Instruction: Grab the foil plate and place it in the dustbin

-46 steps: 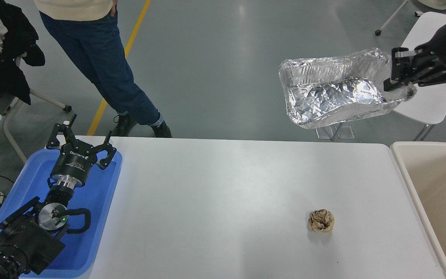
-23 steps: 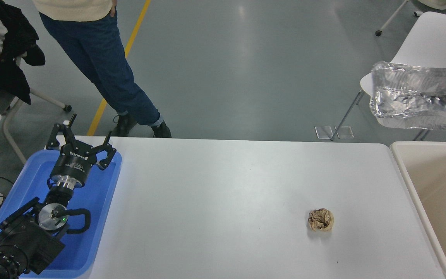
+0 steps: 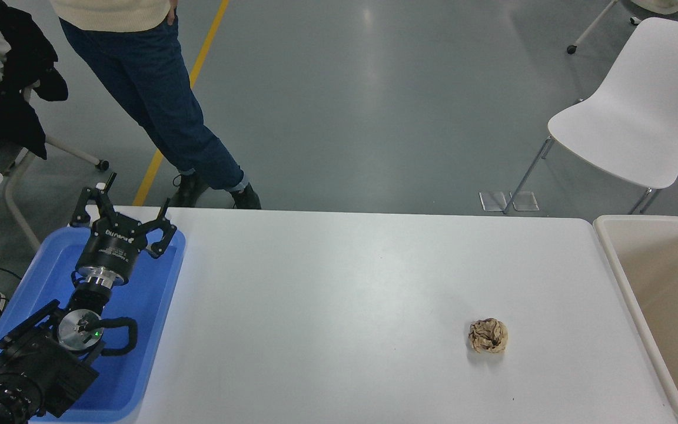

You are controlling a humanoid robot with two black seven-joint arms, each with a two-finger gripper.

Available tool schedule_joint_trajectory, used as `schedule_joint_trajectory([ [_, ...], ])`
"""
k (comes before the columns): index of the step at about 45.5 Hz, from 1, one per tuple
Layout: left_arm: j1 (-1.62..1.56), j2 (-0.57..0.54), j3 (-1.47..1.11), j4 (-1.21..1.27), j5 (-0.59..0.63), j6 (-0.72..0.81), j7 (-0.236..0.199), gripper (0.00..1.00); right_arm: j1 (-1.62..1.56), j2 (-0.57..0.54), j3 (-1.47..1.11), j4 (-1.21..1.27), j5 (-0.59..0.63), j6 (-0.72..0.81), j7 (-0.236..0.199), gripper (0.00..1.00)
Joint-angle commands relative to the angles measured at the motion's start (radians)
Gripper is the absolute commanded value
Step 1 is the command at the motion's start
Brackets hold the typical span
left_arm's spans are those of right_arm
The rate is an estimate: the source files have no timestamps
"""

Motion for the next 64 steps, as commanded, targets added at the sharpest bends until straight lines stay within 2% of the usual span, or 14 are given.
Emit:
schedule_joint_trajectory([
  [1, 0.001, 0.0, 0.0, 0.0, 0.0, 0.0, 0.0, 1.0, -0.21, -0.052, 0.188, -0.064, 0.002, 0.0, 0.0, 0.0],
  [14, 0.001, 0.0, 0.0, 0.0, 0.0, 0.0, -0.002, 1.0, -0.579, -0.015, 0.532, -0.119, 0.049, 0.0, -0.002, 0.0],
  [21, -0.001, 0.0, 0.0, 0.0, 0.0, 0.0, -0.002, 1.0, -0.796, 0.14, 0.669, -0.292, 0.048, -0.109, -0.026, 0.0],
  [29, 0.001, 0.0, 0.0, -0.001, 0.0, 0.0, -0.002, 1.0, -1.006, 0.255, 0.811, -0.485, 0.049, -0.247, -0.038, 0.0],
  [39, -0.001, 0.0, 0.0, 0.0, 0.0, -0.001, -0.002, 1.0, -1.123, 0.33, 0.932, -0.559, 0.049, -0.454, -0.135, 0.0],
  [45, -0.001, -0.001, 0.0, 0.0, 0.0, -0.001, 0.0, 1.0, -1.159, 0.349, 0.983, -0.559, 0.051, -0.592, -0.222, 0.0],
  [49, -0.001, -0.001, 0.0, 0.0, -0.001, -0.001, -0.002, 1.0, -1.167, 0.352, 1.044, -0.559, 0.052, -0.641, -0.265, 0.0],
  [53, -0.001, -0.001, 0.0, 0.0, 0.0, -0.001, -0.002, 1.0, -1.181, 0.356, 1.084, -0.559, 0.052, -0.669, -0.288, 0.0],
  [60, -0.001, 0.0, 0.0, -0.001, 0.0, -0.001, 0.0, 1.0, -1.182, 0.369, 1.084, -0.558, 0.051, -0.706, -0.288, 0.0],
  [62, -0.001, 0.0, 0.0, -0.001, 0.0, -0.001, 0.0, 1.0, -1.184, 0.37, 1.081, -0.559, 0.051, -0.727, -0.288, 0.17],
  [64, -0.001, 0.0, 0.0, -0.001, 0.0, -0.001, -0.002, 1.0, -1.187, 0.37, 1.077, -0.559, 0.051, -0.756, -0.288, 0.38],
])
